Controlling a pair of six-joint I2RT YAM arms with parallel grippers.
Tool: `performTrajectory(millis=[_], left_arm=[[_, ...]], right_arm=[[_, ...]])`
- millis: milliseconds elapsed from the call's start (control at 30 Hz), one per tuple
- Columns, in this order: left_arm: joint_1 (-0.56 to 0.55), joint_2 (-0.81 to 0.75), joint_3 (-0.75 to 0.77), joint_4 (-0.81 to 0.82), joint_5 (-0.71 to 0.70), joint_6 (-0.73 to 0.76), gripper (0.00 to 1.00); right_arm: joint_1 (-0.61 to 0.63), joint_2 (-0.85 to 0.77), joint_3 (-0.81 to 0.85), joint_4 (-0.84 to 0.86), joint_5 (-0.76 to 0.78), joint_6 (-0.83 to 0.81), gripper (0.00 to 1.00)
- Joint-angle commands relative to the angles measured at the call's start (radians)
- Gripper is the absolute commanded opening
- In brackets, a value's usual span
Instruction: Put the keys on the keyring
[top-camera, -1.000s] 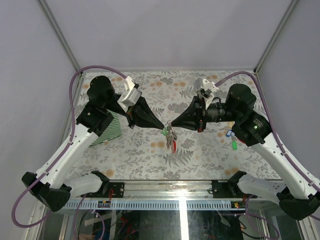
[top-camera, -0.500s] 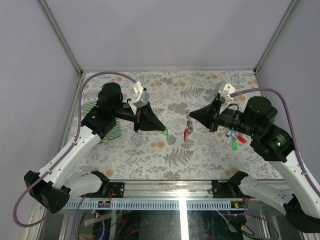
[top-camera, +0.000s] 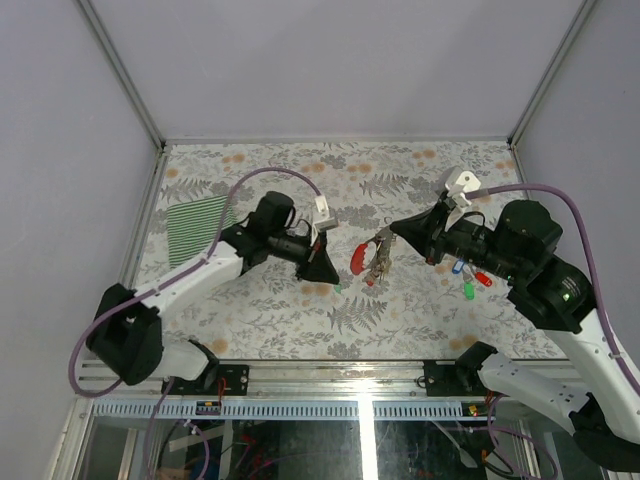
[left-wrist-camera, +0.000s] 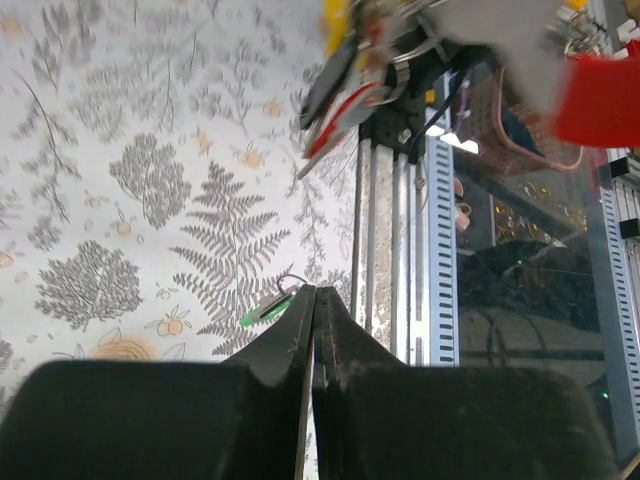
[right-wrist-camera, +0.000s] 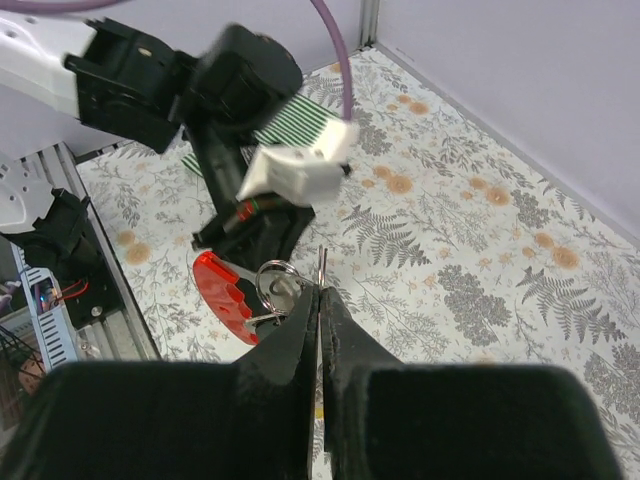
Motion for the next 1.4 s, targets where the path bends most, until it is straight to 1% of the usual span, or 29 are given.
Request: performTrajectory(millis=[0,133,300,467,567,600,667,733,800,867,900,1067,1133,1233,1367], left_arm=[[-0.057,0.098,-0.017,0.025,-0.083,0.009,0.0],[-0.106,0.194,-0.016,0.063,-0.132,-0.01,0.0],[-0.116,0.272,-0.026,0.091,-0.213,-0.036,0.0],[-0.116,0.257,-0.043,0.116,-0.306,-0.074,0.0],[-0.117,0.213,-0.08,0.178,-0.433,-0.166,0.0],[-0.115,0.197,-0.096,0.207,-0.492,-0.21,0.02],[-0.116,0.162,-0.144,0.264,-0.636,-0.319,0.11],[-0.131,0.131,-0.176,0.294,-0.737,-0.388,0.2],[-0.168,0.11,-0.187,0.281,-0.856,-0.424,0.26],[-0.209,0.104,-0.185,0.256,-0.969,-0.451,0.35],[-0.223,0.107,-0.179,0.243,-1.019,-0.473,0.37],[-0.256,0.181,-0.138,0.178,-1.158,-0.602,0.39],[-0.283,0.218,-0.096,0.119,-1.24,-0.637,0.41],[-0.329,0.28,-0.027,0.049,-1.339,-0.665,0.45],[-0.385,0.339,0.04,0.012,-1.392,-0.68,0.52]], right_arm=[[-0.004,-0.024,-0.001,0.05,0.032,-0.012,0.0],[-0.005,-0.033,-0.009,0.043,0.051,-0.012,0.0],[-0.004,-0.046,-0.018,0.034,0.073,-0.016,0.0],[-0.004,-0.051,-0.02,0.021,0.109,-0.025,0.0],[-0.004,-0.05,-0.029,0.004,0.143,-0.028,0.0],[-0.004,-0.053,-0.035,0.004,0.153,-0.027,0.0],[-0.004,-0.06,-0.047,0.009,0.172,-0.021,0.0],[-0.004,-0.065,-0.057,0.011,0.181,-0.018,0.0],[-0.004,-0.065,-0.061,0.01,0.193,-0.016,0.0],[-0.004,-0.065,-0.065,0.009,0.211,-0.009,0.0],[-0.004,-0.064,-0.067,0.007,0.224,-0.006,0.0],[-0.004,-0.065,-0.072,-0.017,0.315,-0.003,0.0],[-0.004,-0.068,-0.078,-0.027,0.335,-0.001,0.0],[-0.004,-0.073,-0.083,-0.035,0.334,0.001,0.0],[-0.004,-0.074,-0.081,-0.04,0.322,0.004,0.0]])
